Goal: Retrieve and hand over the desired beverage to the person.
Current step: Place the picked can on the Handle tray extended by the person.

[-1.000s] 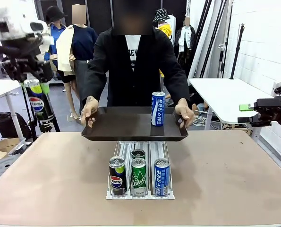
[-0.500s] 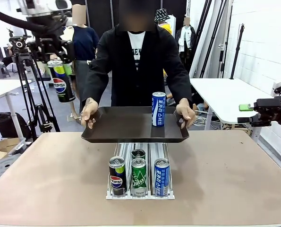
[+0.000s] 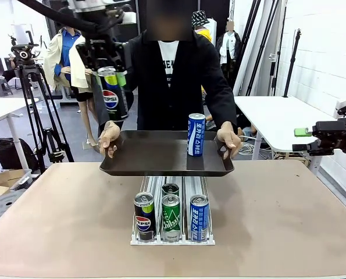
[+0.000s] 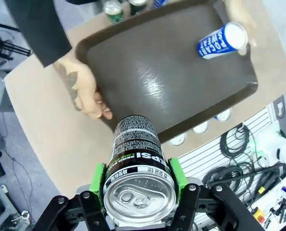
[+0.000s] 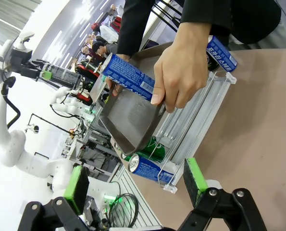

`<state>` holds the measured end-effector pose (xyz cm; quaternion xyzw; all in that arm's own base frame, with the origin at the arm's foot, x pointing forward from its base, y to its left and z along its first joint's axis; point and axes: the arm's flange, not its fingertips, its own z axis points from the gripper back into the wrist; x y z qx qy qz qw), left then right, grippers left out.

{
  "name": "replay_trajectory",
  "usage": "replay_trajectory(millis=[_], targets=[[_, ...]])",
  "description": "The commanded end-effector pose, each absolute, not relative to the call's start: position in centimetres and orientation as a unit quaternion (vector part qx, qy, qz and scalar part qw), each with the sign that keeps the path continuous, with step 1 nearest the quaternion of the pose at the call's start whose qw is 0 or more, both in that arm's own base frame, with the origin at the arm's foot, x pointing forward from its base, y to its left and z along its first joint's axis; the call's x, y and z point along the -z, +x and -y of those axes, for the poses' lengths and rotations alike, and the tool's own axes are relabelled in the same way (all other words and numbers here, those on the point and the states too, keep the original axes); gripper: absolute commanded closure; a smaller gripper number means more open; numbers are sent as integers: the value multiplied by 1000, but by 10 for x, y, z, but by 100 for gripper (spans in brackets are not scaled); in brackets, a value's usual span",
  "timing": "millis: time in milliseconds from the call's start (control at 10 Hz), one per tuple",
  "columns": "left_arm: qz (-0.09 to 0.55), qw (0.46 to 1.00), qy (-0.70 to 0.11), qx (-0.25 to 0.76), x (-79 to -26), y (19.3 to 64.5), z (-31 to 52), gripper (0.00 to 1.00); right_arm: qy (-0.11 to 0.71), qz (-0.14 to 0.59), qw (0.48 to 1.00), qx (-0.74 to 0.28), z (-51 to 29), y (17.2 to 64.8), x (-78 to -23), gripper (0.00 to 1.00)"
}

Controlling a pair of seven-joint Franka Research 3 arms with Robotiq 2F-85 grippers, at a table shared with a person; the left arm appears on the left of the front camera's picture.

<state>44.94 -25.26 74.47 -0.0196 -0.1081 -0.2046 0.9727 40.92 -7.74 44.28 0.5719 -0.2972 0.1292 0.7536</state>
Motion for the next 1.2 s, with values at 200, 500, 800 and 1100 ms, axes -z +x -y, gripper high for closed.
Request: replay_trajectory(millis=[200,500,800,1100], targets=[[117,973,-30,198,-741,462,289,100,577,300,749,-129,77,408,-444,0],[98,973,-30,205,-719,468,318,100,577,300,749,-129,77,408,-444,0],[105,969,-16,225,-695,474,335,100,577,300,749,-129,77,408,-444,0],[101,969,-15,223,-680,481,341,100,577,300,749,-129,77,408,-444,0]])
